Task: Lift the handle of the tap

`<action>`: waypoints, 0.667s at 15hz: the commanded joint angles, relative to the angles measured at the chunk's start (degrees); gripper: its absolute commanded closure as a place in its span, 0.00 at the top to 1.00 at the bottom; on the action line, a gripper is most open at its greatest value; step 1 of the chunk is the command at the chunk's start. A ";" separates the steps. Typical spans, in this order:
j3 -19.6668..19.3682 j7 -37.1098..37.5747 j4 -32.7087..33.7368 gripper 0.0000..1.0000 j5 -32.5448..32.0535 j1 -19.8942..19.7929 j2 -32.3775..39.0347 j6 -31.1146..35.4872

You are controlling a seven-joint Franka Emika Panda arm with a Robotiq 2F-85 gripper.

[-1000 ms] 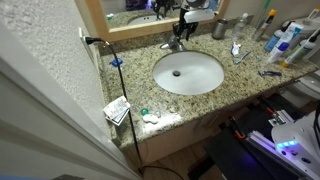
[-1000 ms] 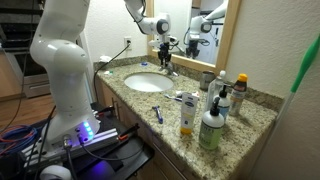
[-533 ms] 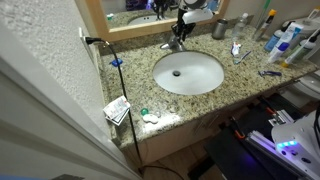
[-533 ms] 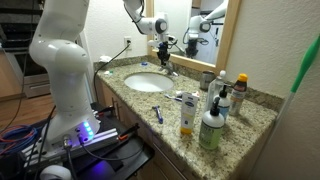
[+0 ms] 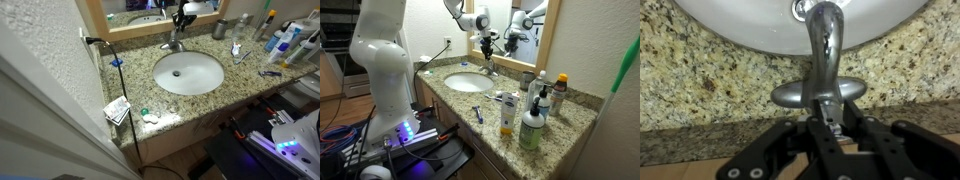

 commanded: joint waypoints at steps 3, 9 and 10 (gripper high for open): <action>-0.54 1.39 -5.61 0.07 2.97 -0.90 -10.57 3.91; 0.18 -5.78 -11.02 0.82 0.67 -2.28 -26.25 0.50; 0.48 -9.73 -11.91 0.88 2.67 -2.59 -29.37 -2.49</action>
